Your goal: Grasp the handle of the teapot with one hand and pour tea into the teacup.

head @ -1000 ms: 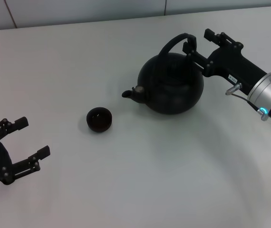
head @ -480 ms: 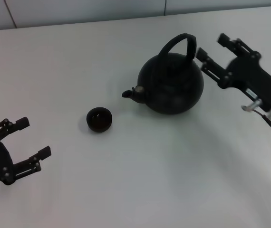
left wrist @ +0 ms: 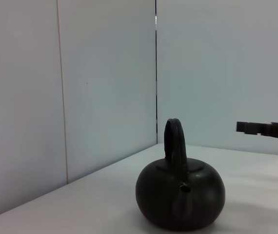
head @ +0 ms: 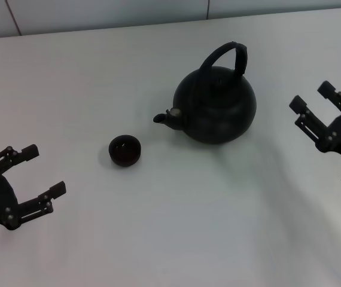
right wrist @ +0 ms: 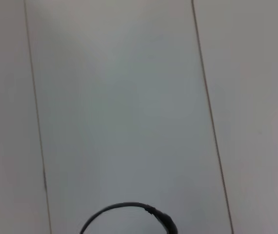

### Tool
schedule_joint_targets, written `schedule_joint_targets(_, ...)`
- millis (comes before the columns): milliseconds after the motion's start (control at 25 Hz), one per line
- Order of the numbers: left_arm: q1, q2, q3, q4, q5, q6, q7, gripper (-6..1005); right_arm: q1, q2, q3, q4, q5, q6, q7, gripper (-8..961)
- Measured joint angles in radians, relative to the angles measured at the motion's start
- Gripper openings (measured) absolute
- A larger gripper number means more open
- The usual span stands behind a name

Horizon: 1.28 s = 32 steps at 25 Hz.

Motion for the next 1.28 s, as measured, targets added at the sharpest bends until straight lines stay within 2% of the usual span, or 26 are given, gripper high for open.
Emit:
schedule_joint_targets(360,-0.002,-0.002,0.0,0.0,0.0,-0.003,0.0,859,-0.009,-0.005,-0.007,-0.012,-0.008,0.002,0.01,695)
schedule_joint_targets(560,-0.015,-0.002,0.005,0.002,0.008,-0.005,0.0,859,0.004,-0.015,-0.12,-0.162,-0.012,-0.049,0.169,695)
schedule_joint_targets(720,-0.015,-0.002,0.005,0.002,0.008,-0.005,0.0,859,0.024,-0.046,-0.31,-0.295,-0.015,-0.084,0.327,694)
schedule_joint_targets(760,-0.034,0.017,0.033,0.004,0.011,0.001,-0.016,859,0.03,-0.057,-0.359,-0.32,-0.015,-0.088,0.354,694)
schedule_joint_targets(800,-0.034,0.017,0.033,0.004,0.011,0.001,-0.016,859,0.037,-0.069,-0.406,-0.342,-0.016,-0.09,0.378,694)
schedule_joint_targets(840,-0.059,0.041,0.074,0.01,0.012,0.006,-0.062,859,0.054,-0.089,-0.481,-0.381,-0.022,-0.096,0.418,694)
schedule_joint_targets(880,-0.065,0.047,0.089,0.013,0.013,0.006,-0.077,859,0.054,-0.089,-0.481,-0.381,-0.022,-0.096,0.418,694)
schedule_joint_targets(1000,-0.082,0.058,0.127,0.029,0.014,0.007,-0.113,859,0.093,-0.112,-0.54,-0.425,-0.062,-0.131,0.456,694)
schedule_joint_targets(1120,-0.098,0.061,0.172,0.076,0.021,0.006,-0.162,859,0.141,-0.128,-0.549,-0.453,-0.126,-0.154,0.492,694)
schedule_joint_targets(1280,-0.104,0.066,0.202,0.131,0.022,0.004,-0.202,859,0.203,-0.139,-0.551,-0.487,-0.249,-0.147,0.567,693)
